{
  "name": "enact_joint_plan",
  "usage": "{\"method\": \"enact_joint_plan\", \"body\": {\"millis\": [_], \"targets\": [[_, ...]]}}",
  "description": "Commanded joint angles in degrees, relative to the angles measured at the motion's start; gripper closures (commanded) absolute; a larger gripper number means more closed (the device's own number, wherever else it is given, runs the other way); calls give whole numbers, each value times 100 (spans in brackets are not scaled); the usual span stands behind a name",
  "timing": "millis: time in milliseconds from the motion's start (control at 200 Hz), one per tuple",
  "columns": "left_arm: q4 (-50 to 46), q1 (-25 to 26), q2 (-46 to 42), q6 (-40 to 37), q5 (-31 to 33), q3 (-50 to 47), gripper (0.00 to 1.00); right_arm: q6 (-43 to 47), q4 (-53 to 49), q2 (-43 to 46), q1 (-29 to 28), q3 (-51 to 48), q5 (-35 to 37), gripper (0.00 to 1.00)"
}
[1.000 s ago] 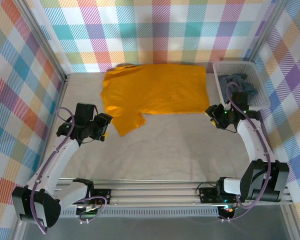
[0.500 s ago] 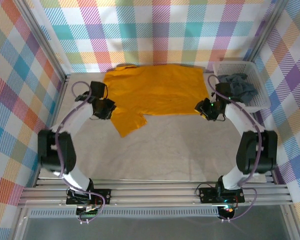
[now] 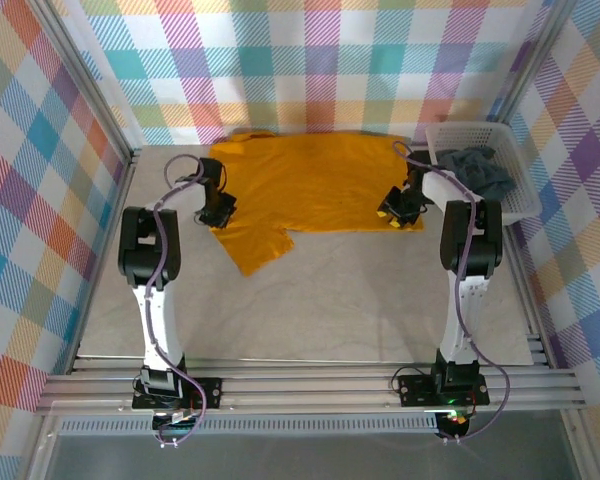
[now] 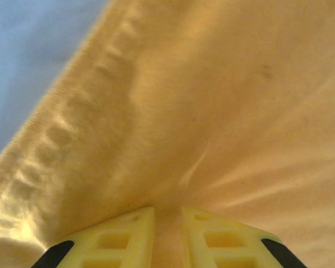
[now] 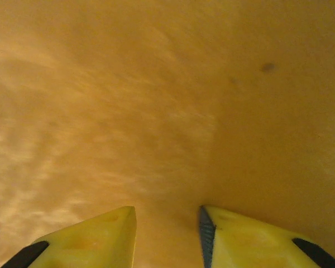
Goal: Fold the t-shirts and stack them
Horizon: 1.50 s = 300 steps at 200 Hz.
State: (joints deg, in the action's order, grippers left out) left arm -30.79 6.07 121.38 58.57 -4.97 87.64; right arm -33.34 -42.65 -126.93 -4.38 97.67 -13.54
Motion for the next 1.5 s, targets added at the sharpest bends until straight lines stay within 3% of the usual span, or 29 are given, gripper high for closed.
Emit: {"method": "enact_joint_plan", "body": {"millis": [0, 135, 245, 410, 745, 970, 1125, 1220, 1315, 1395, 1494], "targets": [[-569, -54, -758, 157, 209, -1490, 79, 31, -722, 393, -342, -598, 175, 65], [-199, -250, -1911, 234, -10, -3327, 79, -316, -606, 1371, -701, -1977, 290, 66], [-129, -352, -2451, 104, -39, -3808, 78, -618, -414, 2210, -887, -2957, 400, 66], [-400, -307, -2577, 115, 4, -3600, 78, -611, -502, 2650, -873, -3446, 776, 66], [-1205, -115, -3361, 134, 441, -2899, 71, -226, -410, 3165, -849, -2895, 1020, 60], [-1336, -162, -2829, -182, 400, -2112, 73, 114, -182, 2781, -787, -2503, 549, 60], [-2391, -50, -2970, -256, 424, -2099, 74, -198, -396, 3154, -533, -2743, 772, 60], [-2651, 215, -3538, -161, 219, -2837, 78, -490, -524, 3524, -359, -3094, 792, 61], [-2809, 804, -4051, 30, -120, -3622, 78, -666, -553, 3879, -348, -3475, 771, 62], [-2854, 1387, -4372, 307, -379, -4178, 75, -756, -476, 4070, -353, -3786, 680, 61], [-2630, 1954, -4777, 798, -579, -4756, 65, -780, -342, 4181, -348, -4049, 549, 60]]}}
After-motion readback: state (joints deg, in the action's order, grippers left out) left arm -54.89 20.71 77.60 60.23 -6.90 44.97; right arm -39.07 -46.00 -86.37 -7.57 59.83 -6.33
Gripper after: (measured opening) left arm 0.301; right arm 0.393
